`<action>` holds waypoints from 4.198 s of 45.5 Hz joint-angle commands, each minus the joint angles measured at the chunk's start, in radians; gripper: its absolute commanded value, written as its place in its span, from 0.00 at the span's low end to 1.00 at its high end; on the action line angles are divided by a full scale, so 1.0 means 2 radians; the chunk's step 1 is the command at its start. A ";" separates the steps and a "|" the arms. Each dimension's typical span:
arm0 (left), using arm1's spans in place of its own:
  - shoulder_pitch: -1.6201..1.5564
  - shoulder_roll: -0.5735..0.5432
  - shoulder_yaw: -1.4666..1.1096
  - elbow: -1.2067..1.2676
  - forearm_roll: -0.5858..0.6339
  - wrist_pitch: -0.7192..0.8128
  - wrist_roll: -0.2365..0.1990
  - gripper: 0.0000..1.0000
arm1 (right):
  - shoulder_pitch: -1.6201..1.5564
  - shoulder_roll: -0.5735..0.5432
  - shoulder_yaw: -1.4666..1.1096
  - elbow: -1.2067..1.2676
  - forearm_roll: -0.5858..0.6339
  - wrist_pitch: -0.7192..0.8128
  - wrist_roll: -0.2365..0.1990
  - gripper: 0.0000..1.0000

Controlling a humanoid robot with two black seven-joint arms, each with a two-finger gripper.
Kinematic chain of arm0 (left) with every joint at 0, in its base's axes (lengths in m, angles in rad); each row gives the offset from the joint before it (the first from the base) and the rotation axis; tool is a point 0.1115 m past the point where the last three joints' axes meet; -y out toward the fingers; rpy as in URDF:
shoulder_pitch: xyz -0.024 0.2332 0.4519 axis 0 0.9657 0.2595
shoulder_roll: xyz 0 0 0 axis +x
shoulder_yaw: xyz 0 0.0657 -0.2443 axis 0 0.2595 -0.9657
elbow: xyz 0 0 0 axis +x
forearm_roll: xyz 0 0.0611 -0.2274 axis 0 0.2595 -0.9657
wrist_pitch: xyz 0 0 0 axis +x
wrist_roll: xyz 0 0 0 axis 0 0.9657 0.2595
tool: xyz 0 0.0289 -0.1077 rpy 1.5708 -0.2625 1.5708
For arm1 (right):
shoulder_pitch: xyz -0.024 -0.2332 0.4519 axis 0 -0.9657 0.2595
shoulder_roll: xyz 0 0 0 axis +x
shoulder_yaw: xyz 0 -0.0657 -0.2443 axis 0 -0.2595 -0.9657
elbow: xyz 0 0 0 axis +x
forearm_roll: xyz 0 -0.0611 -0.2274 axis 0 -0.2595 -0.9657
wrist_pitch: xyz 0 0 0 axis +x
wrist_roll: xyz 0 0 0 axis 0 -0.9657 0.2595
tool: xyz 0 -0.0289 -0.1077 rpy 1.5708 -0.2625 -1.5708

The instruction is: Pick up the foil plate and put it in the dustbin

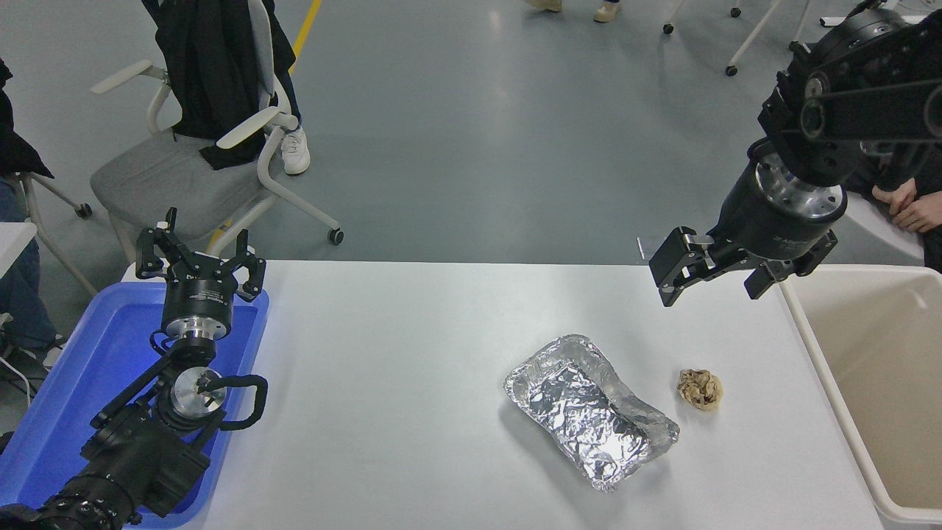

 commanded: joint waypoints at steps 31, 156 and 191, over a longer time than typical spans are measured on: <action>0.000 0.000 0.000 0.000 0.000 0.000 0.000 0.99 | -0.243 0.008 0.106 -0.061 -0.159 -0.221 0.000 1.00; 0.000 0.001 0.000 0.000 0.000 0.000 0.001 0.99 | -0.265 -0.077 0.088 -0.103 -0.220 -0.230 0.000 0.00; 0.001 0.005 -0.002 -0.001 0.000 0.000 0.001 0.99 | 0.093 -0.107 -0.016 0.062 -0.123 -0.066 -0.003 0.00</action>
